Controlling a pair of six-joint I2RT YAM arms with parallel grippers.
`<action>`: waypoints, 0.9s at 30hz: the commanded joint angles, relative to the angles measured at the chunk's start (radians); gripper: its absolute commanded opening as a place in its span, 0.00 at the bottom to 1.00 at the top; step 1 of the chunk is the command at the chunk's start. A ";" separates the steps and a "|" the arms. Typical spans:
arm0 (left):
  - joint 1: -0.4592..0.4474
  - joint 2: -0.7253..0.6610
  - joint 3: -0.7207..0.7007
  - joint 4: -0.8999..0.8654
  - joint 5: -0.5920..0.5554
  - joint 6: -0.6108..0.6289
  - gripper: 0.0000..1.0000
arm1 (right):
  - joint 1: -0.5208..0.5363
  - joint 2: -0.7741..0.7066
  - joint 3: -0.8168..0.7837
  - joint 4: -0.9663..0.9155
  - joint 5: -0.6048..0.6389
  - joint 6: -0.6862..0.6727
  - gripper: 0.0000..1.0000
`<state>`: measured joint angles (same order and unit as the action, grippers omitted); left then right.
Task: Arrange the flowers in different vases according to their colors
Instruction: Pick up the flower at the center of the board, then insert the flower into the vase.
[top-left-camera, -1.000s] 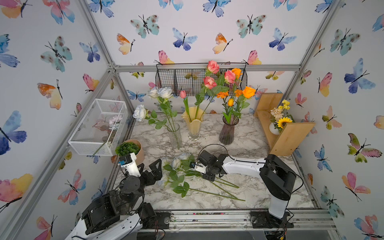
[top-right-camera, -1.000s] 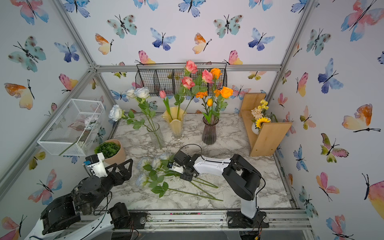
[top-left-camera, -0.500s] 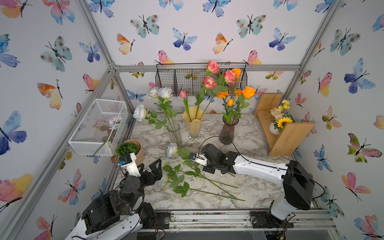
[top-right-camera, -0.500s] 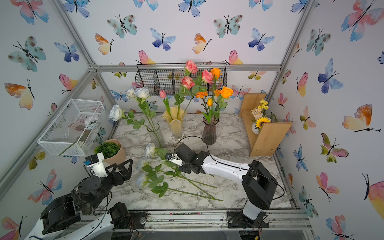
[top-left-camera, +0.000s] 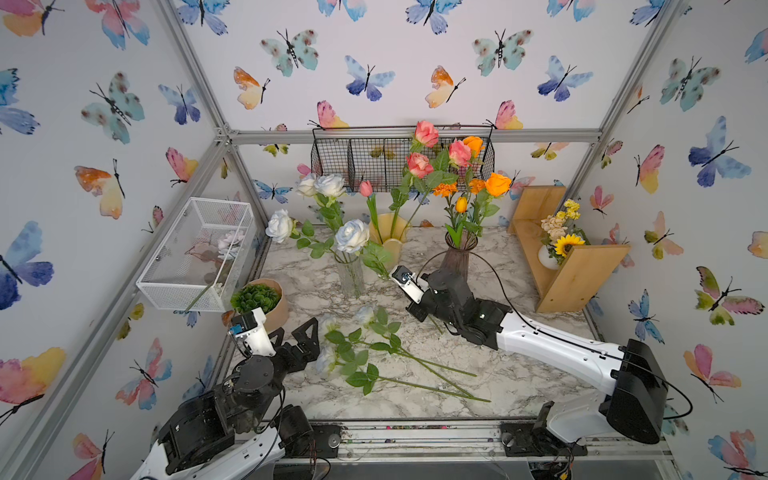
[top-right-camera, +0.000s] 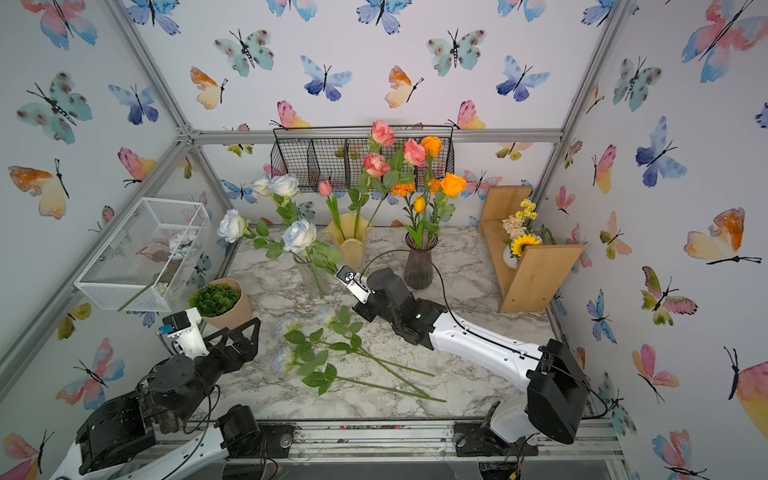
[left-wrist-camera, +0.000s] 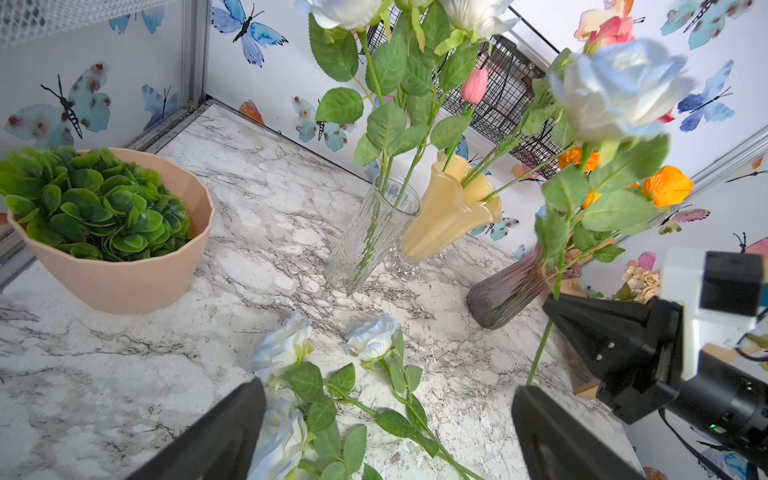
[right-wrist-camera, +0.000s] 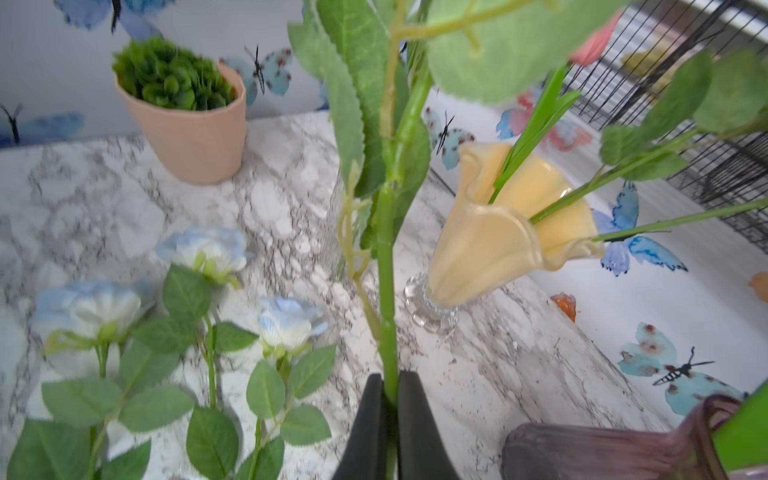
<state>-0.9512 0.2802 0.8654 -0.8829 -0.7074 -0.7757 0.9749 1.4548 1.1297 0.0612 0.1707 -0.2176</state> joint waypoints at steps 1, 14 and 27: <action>0.000 -0.019 0.004 -0.016 -0.042 -0.010 0.99 | -0.001 -0.021 0.052 0.228 0.039 0.097 0.02; 0.000 0.019 0.006 -0.005 -0.024 0.006 0.99 | -0.001 0.253 0.384 0.568 0.013 0.072 0.02; 0.003 0.005 0.002 0.002 -0.017 0.013 0.99 | -0.001 0.539 0.649 0.640 -0.035 0.064 0.02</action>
<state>-0.9512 0.2901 0.8654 -0.8837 -0.7132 -0.7807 0.9749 1.9602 1.7271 0.6491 0.1646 -0.1432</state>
